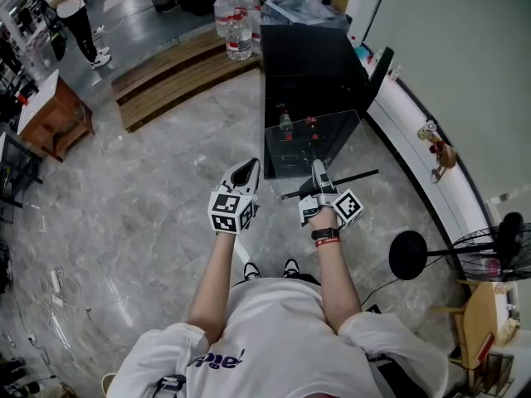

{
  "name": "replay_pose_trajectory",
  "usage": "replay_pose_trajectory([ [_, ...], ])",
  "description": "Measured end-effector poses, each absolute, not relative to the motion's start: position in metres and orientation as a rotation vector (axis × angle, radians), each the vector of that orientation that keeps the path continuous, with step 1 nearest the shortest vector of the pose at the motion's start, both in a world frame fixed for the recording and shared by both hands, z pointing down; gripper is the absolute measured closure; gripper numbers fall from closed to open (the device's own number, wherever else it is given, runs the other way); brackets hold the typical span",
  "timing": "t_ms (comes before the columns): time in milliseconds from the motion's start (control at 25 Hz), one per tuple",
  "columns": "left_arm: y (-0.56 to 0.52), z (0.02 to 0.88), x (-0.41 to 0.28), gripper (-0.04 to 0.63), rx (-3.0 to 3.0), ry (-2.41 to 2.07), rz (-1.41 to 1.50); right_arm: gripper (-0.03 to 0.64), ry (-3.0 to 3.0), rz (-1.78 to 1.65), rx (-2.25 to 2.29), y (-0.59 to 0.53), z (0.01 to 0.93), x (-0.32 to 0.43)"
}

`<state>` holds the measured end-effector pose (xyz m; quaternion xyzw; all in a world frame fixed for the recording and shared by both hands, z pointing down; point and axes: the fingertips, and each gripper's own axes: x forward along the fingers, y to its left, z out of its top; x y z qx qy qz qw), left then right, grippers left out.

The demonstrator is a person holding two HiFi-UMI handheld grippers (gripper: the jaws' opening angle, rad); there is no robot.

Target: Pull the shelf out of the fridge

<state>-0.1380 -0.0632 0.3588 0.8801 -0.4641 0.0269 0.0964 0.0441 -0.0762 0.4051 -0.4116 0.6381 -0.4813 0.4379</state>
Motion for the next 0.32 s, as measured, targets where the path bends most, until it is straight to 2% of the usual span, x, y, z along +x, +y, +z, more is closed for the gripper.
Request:
replay_pose_trajectory([
  [320, -0.071, 0.392, -0.189, 0.577, 2.546, -1.343, 0.083, 0.592, 1.475, -1.215, -1.061, -0.074, 0.447, 0.020],
])
